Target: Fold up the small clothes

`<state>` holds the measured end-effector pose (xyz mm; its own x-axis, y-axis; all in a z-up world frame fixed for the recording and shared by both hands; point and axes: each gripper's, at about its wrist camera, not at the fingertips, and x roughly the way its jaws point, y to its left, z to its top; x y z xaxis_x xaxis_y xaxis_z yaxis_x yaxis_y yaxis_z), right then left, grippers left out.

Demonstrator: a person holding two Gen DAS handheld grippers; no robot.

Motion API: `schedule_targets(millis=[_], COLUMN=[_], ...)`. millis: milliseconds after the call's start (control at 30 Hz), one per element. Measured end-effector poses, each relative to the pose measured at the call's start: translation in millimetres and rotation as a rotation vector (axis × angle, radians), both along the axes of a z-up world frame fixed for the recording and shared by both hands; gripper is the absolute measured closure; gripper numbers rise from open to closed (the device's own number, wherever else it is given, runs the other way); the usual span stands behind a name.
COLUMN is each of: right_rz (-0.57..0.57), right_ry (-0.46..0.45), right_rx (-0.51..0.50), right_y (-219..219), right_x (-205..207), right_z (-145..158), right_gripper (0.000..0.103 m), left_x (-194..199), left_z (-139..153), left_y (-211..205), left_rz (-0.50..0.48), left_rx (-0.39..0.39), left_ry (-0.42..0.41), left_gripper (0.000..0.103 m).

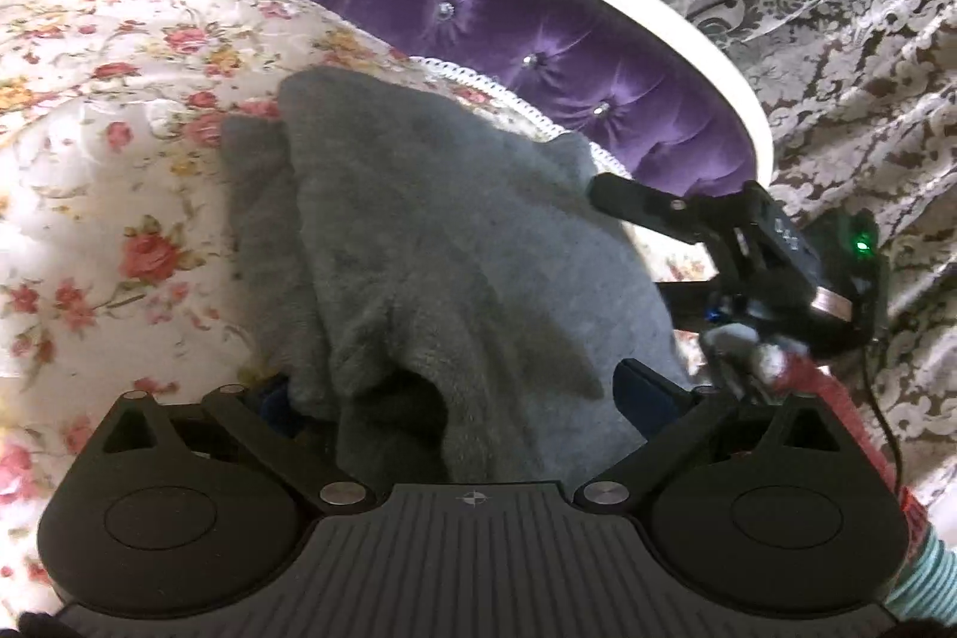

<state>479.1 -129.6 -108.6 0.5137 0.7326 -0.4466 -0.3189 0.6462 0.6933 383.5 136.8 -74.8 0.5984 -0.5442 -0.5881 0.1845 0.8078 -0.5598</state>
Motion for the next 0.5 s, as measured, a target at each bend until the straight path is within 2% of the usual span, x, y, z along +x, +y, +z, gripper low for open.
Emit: schedule_targets(millis=[67,133,200,267,300,333,367,400,500], right_rz=[0.014,0.017,0.038,0.051,0.055,0.050,0.038,0.022,-0.011], right_ry=[-0.002,0.010,0.009,-0.002,-0.011,-0.006,0.012,0.028,0.041], right_rx=[-0.015,-0.018,-0.014,-0.007,-0.003,-0.015,-0.048,-0.066,-0.062], right_y=[5,5,0,-4,-6,-5,-3,-2,-6], right_x=[2,-1,-6,-11,-14,-15,-14,-15,-26], right_z=[2,3,3,2,2,2,2,3,18], right_gripper=[0.000,0.000,0.000,0.000,0.005,0.016,0.050,0.056,0.057], left_x=[-3,-7,-8,-5,-2,0,0,-1,-13], left_z=[-1,-1,0,-4,-5,-4,-3,1,8], left_y=[2,6,9,14,15,16,17,18,14], left_rz=[-0.006,0.000,0.029,0.031,0.029,0.026,0.024,0.028,0.012], left_rx=[-0.020,-0.032,-0.025,-0.073,-0.095,-0.110,-0.122,-0.139,-0.177], left_ry=[-0.010,-0.007,0.018,0.061,0.071,0.081,0.084,0.090,0.098], left_gripper=[0.004,0.018,0.054,0.067,0.073,0.073,0.074,0.074,0.074])
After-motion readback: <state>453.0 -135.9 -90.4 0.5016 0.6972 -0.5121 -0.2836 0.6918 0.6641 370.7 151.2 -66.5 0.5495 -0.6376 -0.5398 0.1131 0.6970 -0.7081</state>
